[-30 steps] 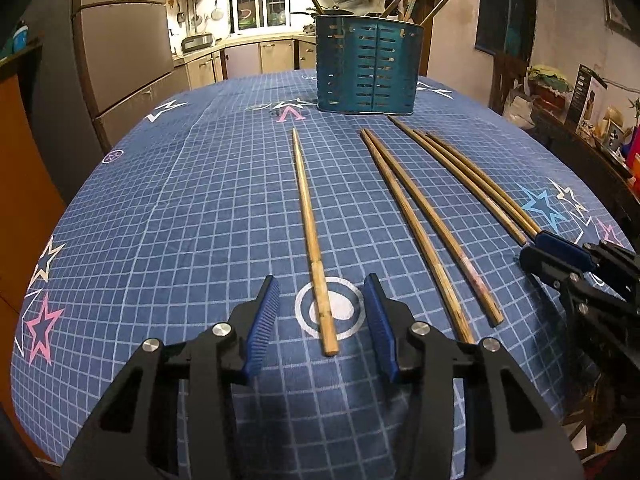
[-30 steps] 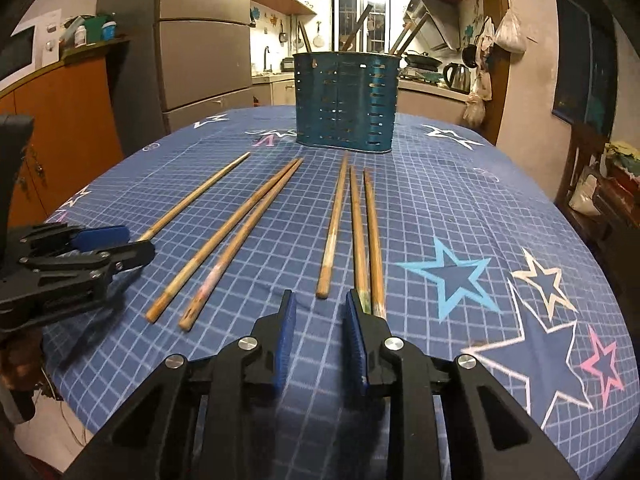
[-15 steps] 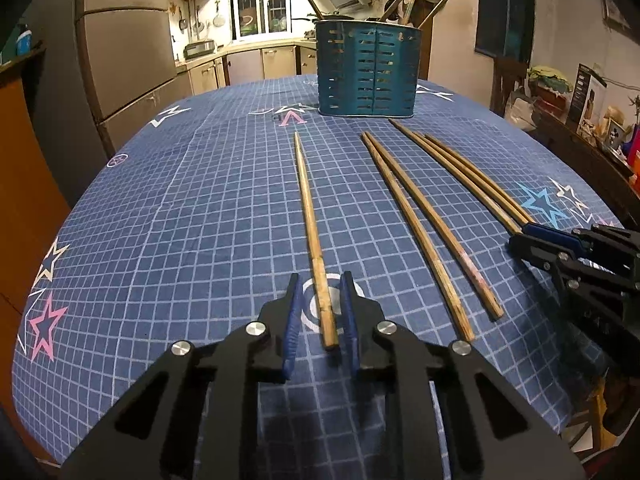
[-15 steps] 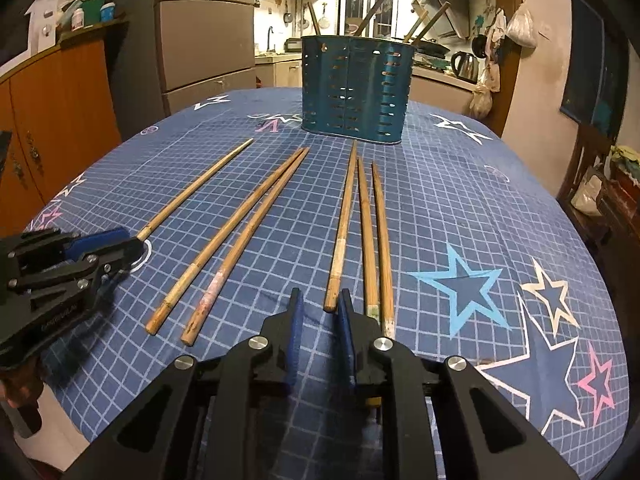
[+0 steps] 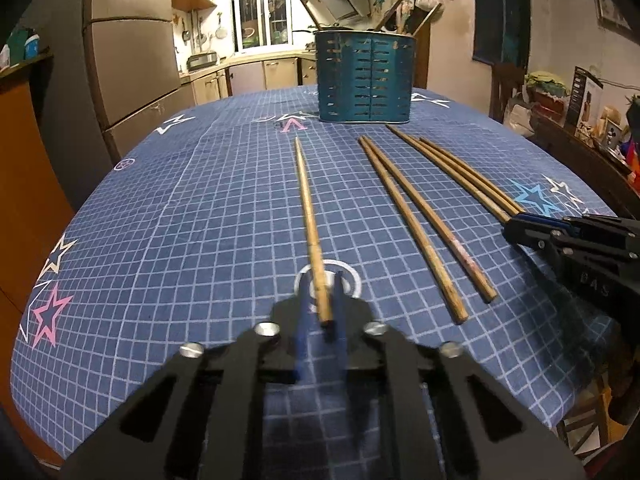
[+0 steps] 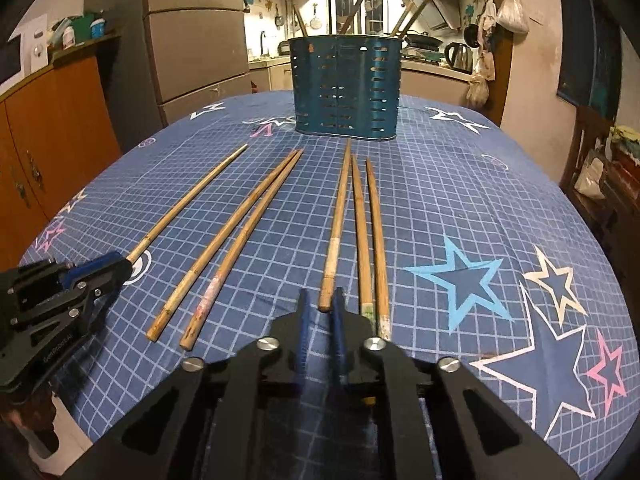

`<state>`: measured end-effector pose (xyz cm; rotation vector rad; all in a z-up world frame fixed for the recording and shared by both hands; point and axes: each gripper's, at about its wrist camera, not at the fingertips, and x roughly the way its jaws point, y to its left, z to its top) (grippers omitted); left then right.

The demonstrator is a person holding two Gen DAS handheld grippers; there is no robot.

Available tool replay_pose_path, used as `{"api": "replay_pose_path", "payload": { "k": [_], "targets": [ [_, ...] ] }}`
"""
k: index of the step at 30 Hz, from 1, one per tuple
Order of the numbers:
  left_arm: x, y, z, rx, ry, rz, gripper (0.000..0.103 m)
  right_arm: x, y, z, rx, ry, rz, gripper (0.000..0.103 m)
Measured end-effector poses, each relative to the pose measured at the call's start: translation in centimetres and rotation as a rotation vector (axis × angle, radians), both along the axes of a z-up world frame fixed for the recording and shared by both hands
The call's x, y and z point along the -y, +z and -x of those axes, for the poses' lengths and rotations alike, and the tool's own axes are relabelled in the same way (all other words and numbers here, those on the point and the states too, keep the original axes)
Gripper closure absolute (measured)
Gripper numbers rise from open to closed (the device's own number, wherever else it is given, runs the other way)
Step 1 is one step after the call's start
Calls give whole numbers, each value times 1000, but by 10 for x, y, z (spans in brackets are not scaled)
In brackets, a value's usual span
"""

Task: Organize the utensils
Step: 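Close the left tool on a single chopstick while the right tool grasps another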

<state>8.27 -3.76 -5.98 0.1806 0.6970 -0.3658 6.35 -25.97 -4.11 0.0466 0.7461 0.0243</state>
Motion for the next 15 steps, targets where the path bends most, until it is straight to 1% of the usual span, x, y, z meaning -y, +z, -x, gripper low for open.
{"api": "replay_pose_path", "payload": {
  "k": [4,6,7,10,15],
  "targets": [
    [-5,1,3,-10,-6,12,98,0,-1,4,14,2,1,95],
    [-10,4,4,-14,2,14,98,1,0,8,24,7,-24,96],
    [-12,5,4,-9,7,11,98,2,3,12,45,13,-38,96],
    [-23,19,8,11,22,29,98,0,16,26,113,23,-6,95],
    [-35,52,16,91,59,64,98,-2,46,42,221,37,42,95]
  ]
}}
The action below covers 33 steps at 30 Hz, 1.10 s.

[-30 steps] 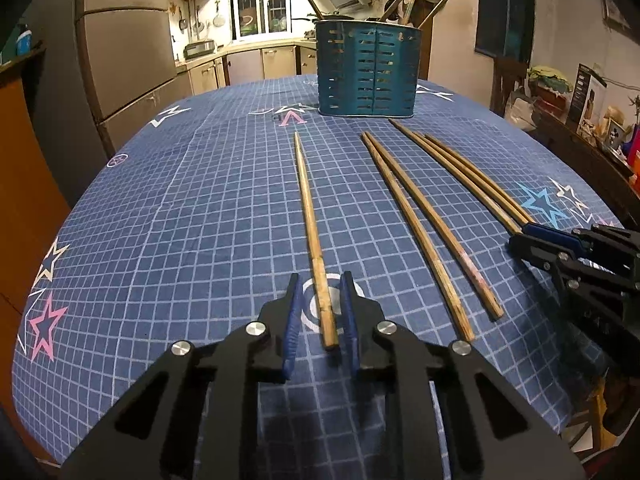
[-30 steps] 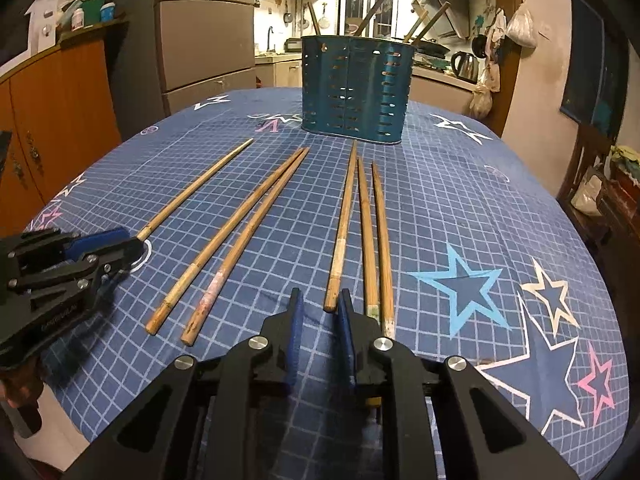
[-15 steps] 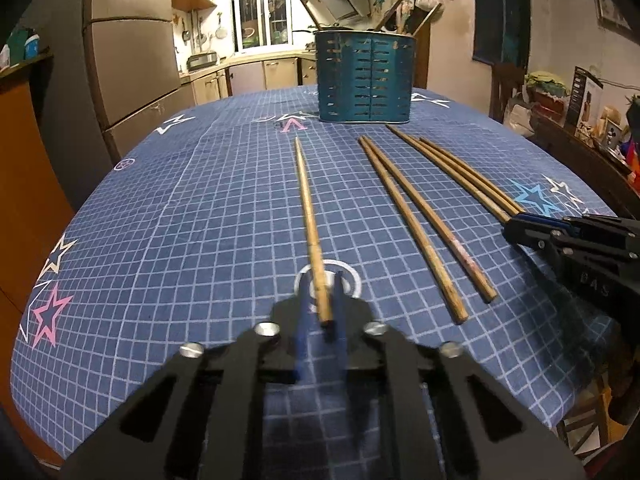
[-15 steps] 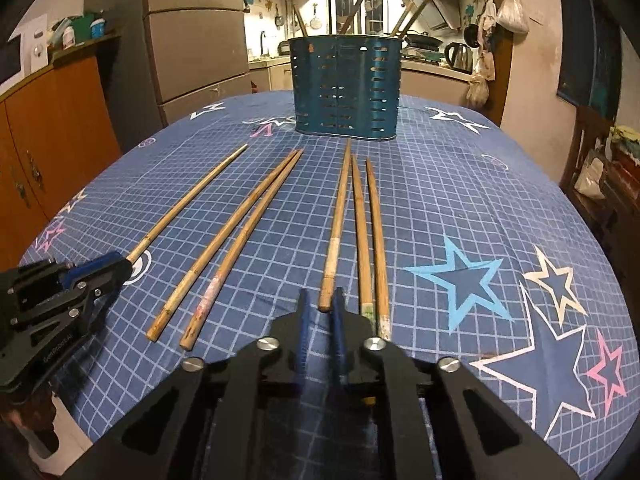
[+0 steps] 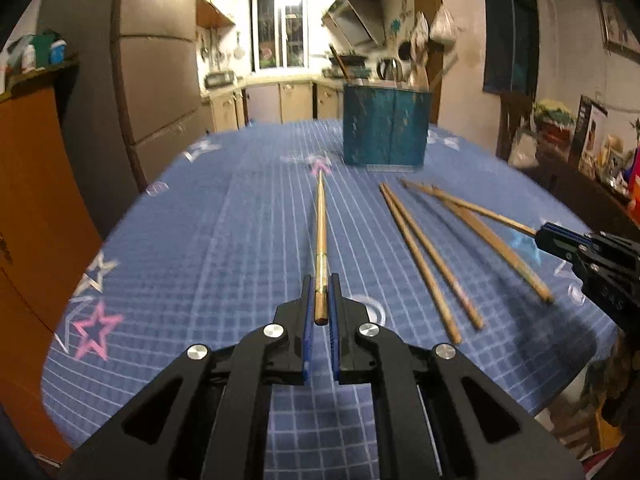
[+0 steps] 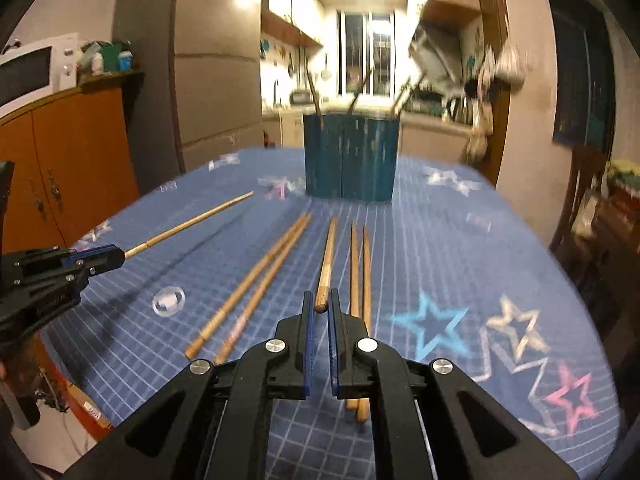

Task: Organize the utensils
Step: 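Close the left tool on a single chopstick while the right tool grasps another, then carry the left tool's chopstick over the holder while the right tool carries its own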

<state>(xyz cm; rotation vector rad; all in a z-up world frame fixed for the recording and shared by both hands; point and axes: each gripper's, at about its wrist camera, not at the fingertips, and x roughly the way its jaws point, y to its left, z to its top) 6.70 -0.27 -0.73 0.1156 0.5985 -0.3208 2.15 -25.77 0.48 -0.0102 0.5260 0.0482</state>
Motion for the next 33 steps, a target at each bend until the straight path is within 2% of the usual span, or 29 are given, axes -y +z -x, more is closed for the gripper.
{"api": "replay_pose_path", "payload": {
  "k": [10,19,23,27,33],
  "targets": [
    [4,62,7,108,13,1,98,-4,68,19,225,45,90,95],
    [17,98,5,199,44,-8,98,-10,106,17,322,95,101,95],
    [28,108,-3,225,58,-16,98,-9,122,7,346,124,80,95],
    [44,115,-15,270,114,-68,98,-4,133,-5,346,141,44,95],
    [55,121,-29,270,174,-88,98,5,147,-20,332,140,-14,95]
  ]
}}
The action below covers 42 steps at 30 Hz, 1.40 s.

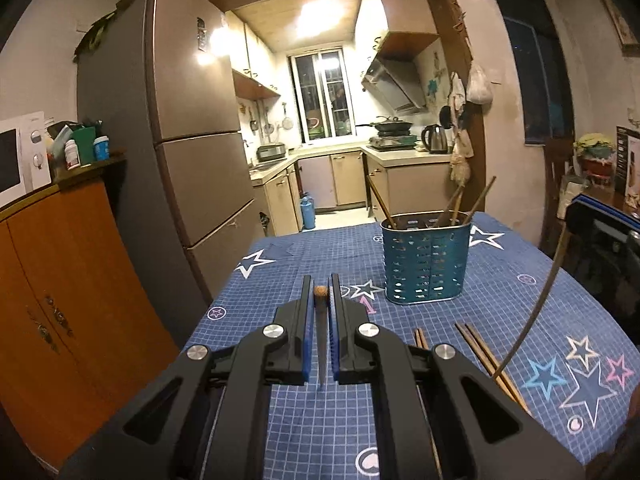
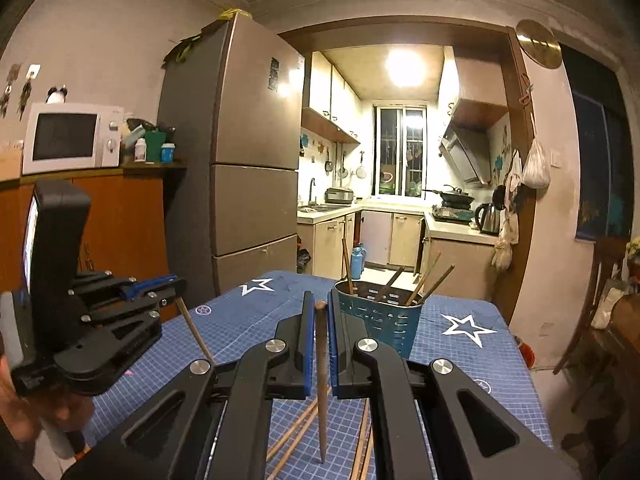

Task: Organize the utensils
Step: 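Carry the left tool's chopstick over the holder while the right tool carries its own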

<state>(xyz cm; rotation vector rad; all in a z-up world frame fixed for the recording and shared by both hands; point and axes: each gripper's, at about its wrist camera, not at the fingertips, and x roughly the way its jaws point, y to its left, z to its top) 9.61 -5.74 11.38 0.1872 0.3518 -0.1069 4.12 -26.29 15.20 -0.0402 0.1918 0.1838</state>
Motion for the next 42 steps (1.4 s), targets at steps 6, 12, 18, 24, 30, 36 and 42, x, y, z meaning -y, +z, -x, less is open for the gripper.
{"api": "replay_pose_path", "payload": {
  "k": [6,12,18,24,30,36,42],
  "targets": [
    [5,4,-4,13,38,-13,98,-1,3,-3,-3,-8,-1,95],
    [6,7,-3,28,52,-28,98,-3,4,-1,3,-11,0,95],
    [6,7,-3,35,54,-32,98,-5,5,-1,2,-14,0,95],
    [6,8,-3,40,55,-36,98,-7,7,-2,-3,-16,3,95],
    [7,7,-4,37,56,-41,98,-7,7,-3,-2,-16,3,95],
    [7,8,-5,37,56,-41,98,-8,9,-4,-3,-14,5,95],
    [7,9,-8,33,49,-40,98,-8,13,-10,-5,-8,9,95]
  ]
}}
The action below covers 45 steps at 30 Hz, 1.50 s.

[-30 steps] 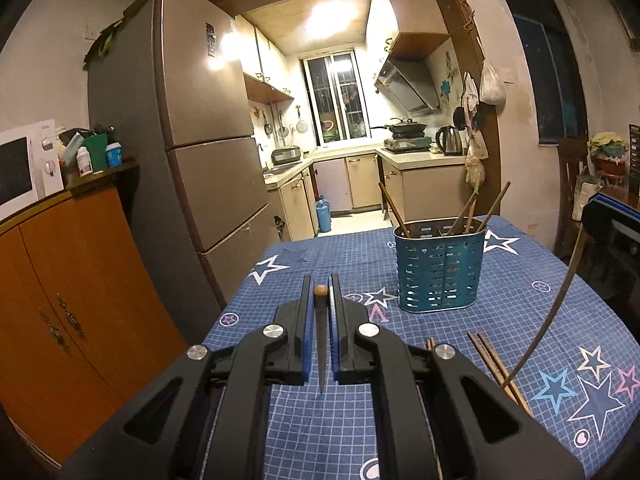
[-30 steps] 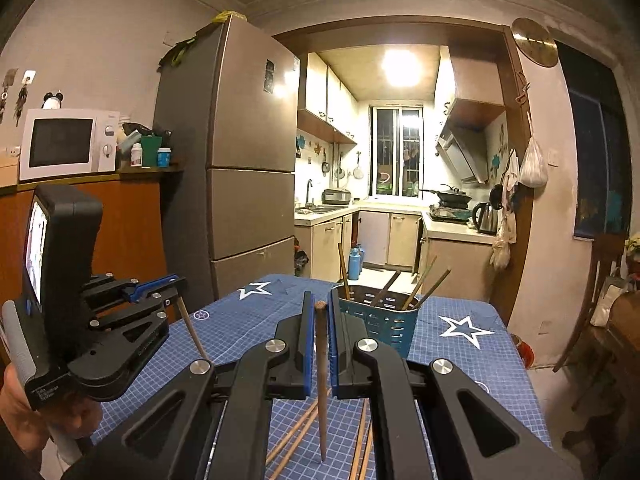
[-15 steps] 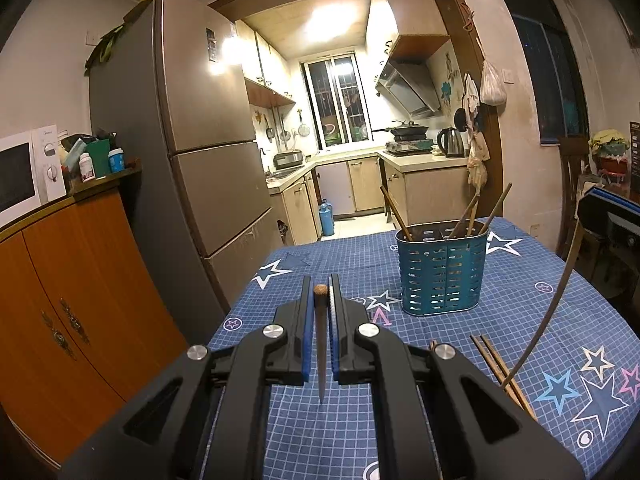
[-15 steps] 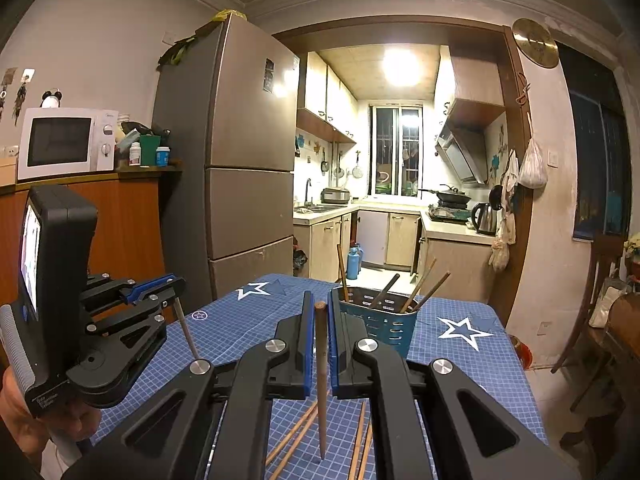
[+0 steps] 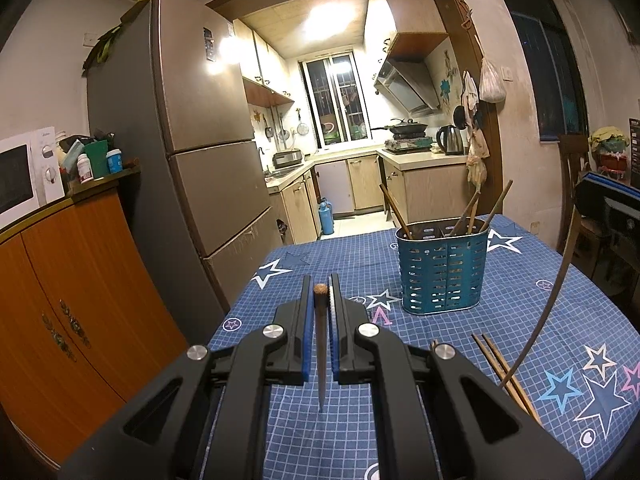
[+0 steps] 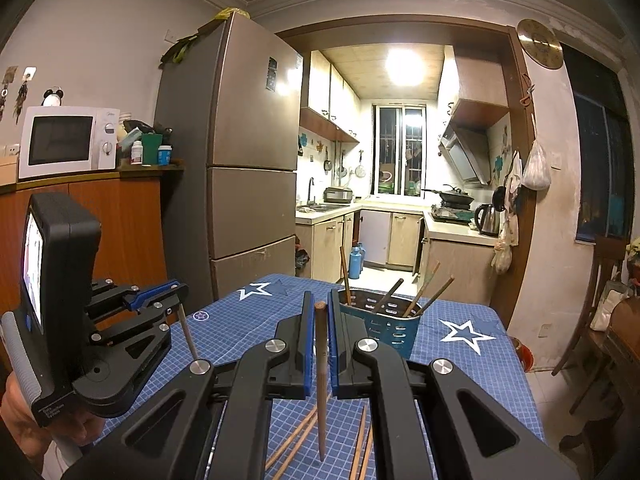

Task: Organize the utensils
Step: 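Carry the left tool's chopstick over the holder while the right tool carries its own, then open the left tool over the holder while the right tool releases its chopstick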

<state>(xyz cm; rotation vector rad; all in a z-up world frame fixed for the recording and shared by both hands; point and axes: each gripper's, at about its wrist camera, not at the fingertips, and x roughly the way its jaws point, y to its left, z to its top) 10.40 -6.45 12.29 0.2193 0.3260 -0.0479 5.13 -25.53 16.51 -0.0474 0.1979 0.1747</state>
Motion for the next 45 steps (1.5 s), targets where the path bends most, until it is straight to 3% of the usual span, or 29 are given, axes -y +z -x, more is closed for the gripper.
{"api": "replay_pose_path", "payload": {
  "k": [5,10,17,22,27,34,39,40,42,45],
  "targets": [
    [-1,11,-14,-10,-59,45,98,8,11,-17,0,-12,-7,95],
    [3,45,-40,26,-172,144,98,29,38,-40,40,-42,-31,95],
    [24,103,-91,96,-319,289,98,73,102,-74,190,-101,-130,95],
    [50,124,-122,175,-363,333,98,97,126,-102,283,-141,-188,95],
    [76,104,-148,188,-370,306,98,113,110,-150,259,-166,-242,95],
    [82,59,-188,129,-346,283,98,117,67,-205,175,-193,-271,95],
    [76,31,-209,63,-321,283,97,111,38,-223,111,-190,-257,94],
    [75,27,-210,56,-309,278,97,109,34,-223,105,-195,-250,89],
    [73,26,-211,47,-301,272,97,110,31,-223,106,-207,-249,83],
    [69,25,-211,46,-283,264,96,113,30,-219,106,-216,-256,83]
  ]
}}
